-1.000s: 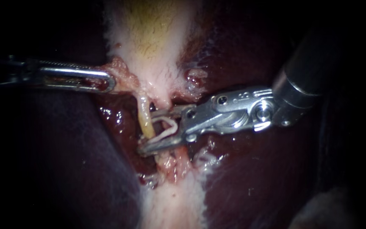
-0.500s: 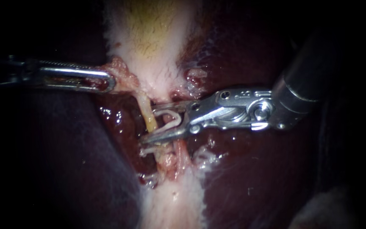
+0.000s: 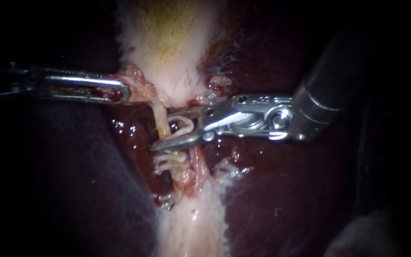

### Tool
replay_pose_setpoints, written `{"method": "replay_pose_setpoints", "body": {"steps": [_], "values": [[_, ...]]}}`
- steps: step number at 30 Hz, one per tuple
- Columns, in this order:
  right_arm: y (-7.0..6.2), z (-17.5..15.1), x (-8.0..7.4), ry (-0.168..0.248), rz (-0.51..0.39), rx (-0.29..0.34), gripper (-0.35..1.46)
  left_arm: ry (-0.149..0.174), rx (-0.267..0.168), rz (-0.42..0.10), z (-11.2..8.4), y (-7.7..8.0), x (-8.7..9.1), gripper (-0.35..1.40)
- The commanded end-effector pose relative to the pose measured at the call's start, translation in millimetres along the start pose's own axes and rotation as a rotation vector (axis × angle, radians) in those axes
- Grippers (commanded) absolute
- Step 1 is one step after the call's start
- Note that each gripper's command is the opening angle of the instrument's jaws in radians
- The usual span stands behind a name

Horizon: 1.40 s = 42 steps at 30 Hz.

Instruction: Clipping third clip left tube

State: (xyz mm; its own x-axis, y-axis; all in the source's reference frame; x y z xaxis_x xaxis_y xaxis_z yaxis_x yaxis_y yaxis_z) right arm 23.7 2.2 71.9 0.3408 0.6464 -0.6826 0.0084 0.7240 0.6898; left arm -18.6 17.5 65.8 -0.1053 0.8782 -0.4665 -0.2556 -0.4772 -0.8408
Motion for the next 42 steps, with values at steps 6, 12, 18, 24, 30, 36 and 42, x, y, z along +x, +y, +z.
{"method": "replay_pose_setpoints", "body": {"steps": [6,12,18,24,30,36,42], "values": [[-0.4,0.1,0.3,0.061,0.017,0.021,0.5,0.0,0.001,0.0,0.0,0.0,0.0,-0.35],[-1.4,0.1,0.9,0.108,0.041,0.07,0.5,0.0,0.0,0.0,-0.1,-0.1,0.0,-0.35],[-3.1,-0.5,2.4,0.128,0.049,0.134,0.5,-0.001,-0.001,0.0,-0.2,-0.2,0.0,-0.35],[-4.8,-1.3,4.7,0.155,0.051,0.181,0.49,-0.001,-0.001,0.0,-0.3,-0.2,0.0,-0.35],[-5.5,-1.5,5.6,0.161,0.054,0.187,0.46,-0.001,-0.001,0.0,-0.3,-0.2,0.0,-0.35],[-5.4,-1.8,5.5,0.16,0.066,0.189,0.37,-0.001,-0.001,0.0,-0.3,-0.2,0.0,-0.35],[-5.4,-2.2,5.3,0.157,0.095,0.193,0.2,-0.001,-0.001,0.0,-0.2,-0.3,0.0,-0.35]]}}
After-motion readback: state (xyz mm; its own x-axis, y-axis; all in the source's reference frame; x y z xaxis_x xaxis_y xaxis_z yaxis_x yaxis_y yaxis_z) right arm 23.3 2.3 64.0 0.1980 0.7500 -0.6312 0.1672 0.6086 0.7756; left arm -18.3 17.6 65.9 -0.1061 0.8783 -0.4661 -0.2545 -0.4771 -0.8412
